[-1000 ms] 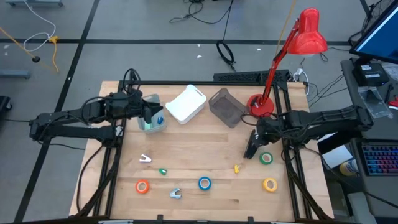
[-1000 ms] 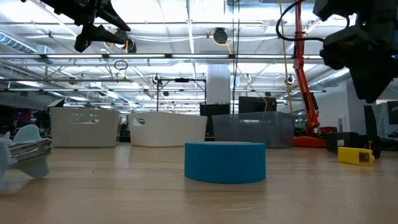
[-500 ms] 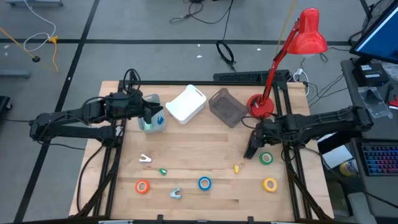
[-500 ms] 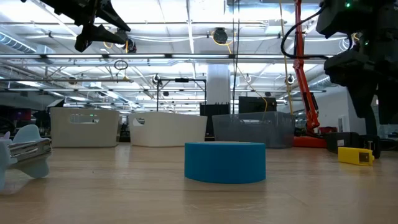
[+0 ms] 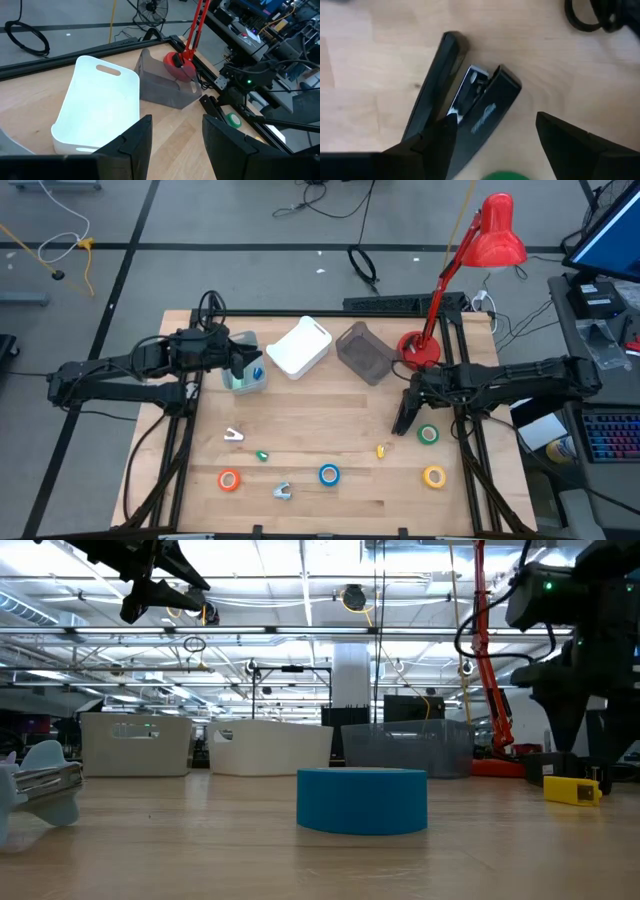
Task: Pick and place Stapler, Stapler remover, tape
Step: Put the large black stapler into the gray bin
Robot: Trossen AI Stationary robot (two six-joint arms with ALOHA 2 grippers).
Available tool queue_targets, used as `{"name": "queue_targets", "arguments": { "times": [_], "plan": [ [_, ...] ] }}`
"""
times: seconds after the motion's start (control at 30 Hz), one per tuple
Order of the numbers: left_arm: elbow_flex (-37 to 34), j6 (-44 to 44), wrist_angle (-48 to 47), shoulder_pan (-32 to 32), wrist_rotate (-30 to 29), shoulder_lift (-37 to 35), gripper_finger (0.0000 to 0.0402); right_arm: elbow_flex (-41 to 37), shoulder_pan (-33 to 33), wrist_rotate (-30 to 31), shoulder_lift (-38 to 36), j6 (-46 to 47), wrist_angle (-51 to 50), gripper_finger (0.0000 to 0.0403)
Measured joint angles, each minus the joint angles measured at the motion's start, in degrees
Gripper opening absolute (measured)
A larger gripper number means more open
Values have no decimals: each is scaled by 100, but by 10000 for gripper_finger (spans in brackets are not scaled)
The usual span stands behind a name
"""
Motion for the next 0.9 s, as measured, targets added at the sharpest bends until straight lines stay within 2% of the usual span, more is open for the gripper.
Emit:
{"name": "queue_targets", "arguments": {
  "times": [0.17,0.37,0.9],
  "plan": [
    [0,-4,2,0,2,0,175,-319,-109,-17,-17,154,552,261],
    [0,-13,7,0,4,0,175,-461,-116,-29,-248,313,641,239],
    [0,-13,9,1,1,0,175,-461,-113,29,-368,312,571,108]
  ]
}}
